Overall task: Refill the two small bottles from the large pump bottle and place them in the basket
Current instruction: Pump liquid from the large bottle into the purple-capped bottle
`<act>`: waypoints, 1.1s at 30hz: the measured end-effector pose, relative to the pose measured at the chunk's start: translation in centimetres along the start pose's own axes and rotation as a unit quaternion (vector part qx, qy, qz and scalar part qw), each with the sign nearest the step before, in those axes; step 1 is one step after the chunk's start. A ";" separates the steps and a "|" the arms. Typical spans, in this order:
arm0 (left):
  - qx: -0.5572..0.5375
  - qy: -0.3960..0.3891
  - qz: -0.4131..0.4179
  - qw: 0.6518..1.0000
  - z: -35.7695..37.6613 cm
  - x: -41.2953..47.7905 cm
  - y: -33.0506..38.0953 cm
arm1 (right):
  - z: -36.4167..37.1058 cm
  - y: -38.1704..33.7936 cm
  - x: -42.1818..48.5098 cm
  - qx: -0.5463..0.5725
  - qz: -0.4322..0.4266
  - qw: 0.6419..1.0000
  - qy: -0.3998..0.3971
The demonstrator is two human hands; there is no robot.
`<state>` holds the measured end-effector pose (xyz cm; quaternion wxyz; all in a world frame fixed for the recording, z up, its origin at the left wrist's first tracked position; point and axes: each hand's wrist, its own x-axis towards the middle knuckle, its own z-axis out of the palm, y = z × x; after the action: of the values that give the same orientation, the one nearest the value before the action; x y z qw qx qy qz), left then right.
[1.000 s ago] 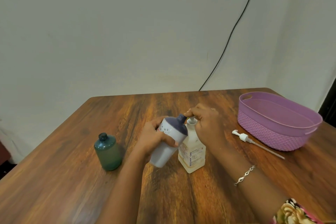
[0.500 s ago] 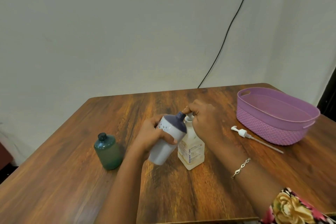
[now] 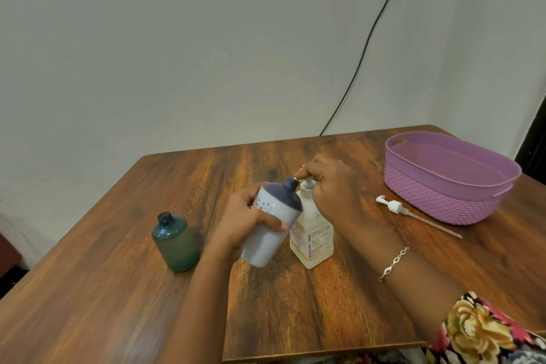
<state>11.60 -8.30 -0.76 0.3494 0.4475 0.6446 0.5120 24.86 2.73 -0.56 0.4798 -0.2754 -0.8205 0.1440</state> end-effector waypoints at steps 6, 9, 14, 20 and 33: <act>0.018 0.003 0.006 1.000 -0.3 -0.3 -0.1 | -0.7 -0.4 0.4 0.038 0.003 0.999 0.000; 0.020 0.006 0.006 1.000 -0.6 -0.2 -0.2 | -0.4 -0.6 0.5 0.032 -0.003 0.999 0.006; 0.020 0.007 0.006 1.000 -0.5 -0.2 0.0 | 0.8 0.1 -0.8 -0.005 -0.033 0.999 0.026; 0.022 0.014 -0.002 1.000 -0.4 -0.3 -0.2 | 0.3 -0.2 -0.3 0.034 -0.017 0.998 0.045; 0.013 0.001 0.000 1.000 -0.2 0.1 0.1 | 1.1 0.1 -0.8 0.016 -0.054 0.995 0.086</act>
<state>11.38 -8.28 -0.61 0.3431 0.4513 0.6515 0.5041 24.27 2.39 -1.77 0.5597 -0.2341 -0.7877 0.1070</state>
